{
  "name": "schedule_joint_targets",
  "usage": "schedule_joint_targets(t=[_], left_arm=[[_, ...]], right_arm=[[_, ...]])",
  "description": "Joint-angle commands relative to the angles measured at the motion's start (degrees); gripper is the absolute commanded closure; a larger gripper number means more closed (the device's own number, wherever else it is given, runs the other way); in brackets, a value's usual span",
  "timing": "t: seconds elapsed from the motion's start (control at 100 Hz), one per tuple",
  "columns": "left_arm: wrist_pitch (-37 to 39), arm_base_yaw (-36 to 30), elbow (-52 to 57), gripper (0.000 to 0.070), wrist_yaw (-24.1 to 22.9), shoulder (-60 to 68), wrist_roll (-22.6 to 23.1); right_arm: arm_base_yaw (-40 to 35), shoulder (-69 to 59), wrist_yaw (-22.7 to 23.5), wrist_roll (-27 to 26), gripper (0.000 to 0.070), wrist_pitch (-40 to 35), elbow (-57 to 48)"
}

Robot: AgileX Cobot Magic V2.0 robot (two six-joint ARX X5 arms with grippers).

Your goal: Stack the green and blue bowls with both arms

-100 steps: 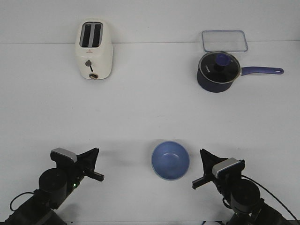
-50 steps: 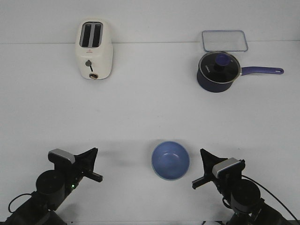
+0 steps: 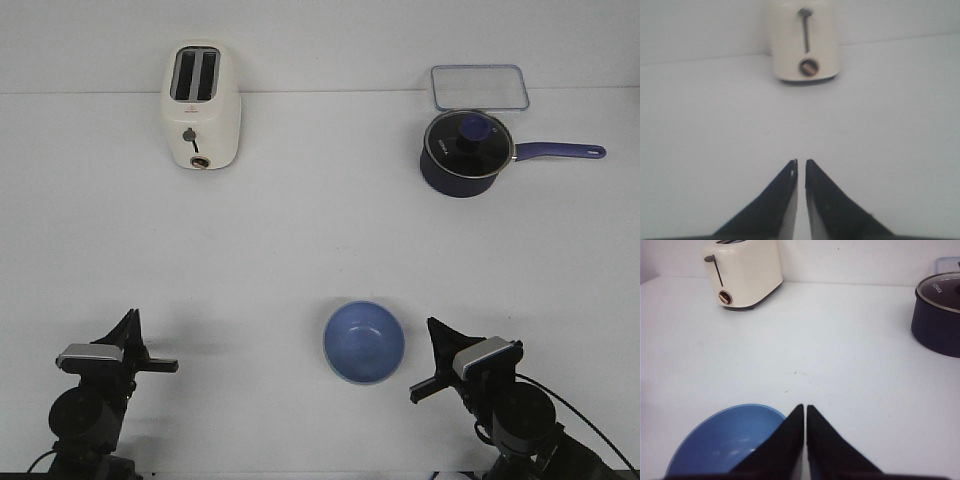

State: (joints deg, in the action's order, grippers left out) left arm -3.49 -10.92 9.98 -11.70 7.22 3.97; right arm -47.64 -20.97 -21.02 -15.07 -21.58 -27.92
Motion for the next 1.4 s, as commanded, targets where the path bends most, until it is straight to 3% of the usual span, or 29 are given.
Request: schedule_joint_targets(t=[0.0, 0.19, 1.04, 1.11, 1.15, 1.26, 1.39], left_arm=[[1.09, 3.3, -3.39, 0.0685, 1.01, -3.82, 1.7], [2.54, 8.0, -8.66, 0.0685, 4.26, -7.06, 0.76], [3.93, 7.87, -9.18, 0.0685, 4.44, -7.04, 0.94], [3.93, 7.87, -9.18, 0.0685, 4.44, -7.04, 0.94], [3.93, 7.87, -9.18, 0.0685, 4.44, -7.04, 0.94], [3.93, 7.85, -9.18, 0.0685, 4.44, -7.04, 0.94], [3.93, 7.87, -9.18, 0.0685, 4.44, -7.04, 0.94]], right_arm=[[-0.57, -0.04, -0.04, -0.09, 0.0689, 0.61, -0.28], [-0.57, -0.07, -0.04, -0.09, 0.0689, 0.55, -0.28], [-0.5, 0.02, -0.04, -0.04, 0.0689, 2.27, -0.35], [-0.5, 0.04, -0.07, 0.55, 0.0689, 2.27, -0.35], [-0.13, 0.22, -0.85, 3.48, 0.069, 2.29, -0.26], [5.27, 1.75, -0.96, 7.15, 0.0689, 3.23, 1.22], [21.27, 5.84, 9.75, 10.16, 0.0689, 9.38, 7.93]])
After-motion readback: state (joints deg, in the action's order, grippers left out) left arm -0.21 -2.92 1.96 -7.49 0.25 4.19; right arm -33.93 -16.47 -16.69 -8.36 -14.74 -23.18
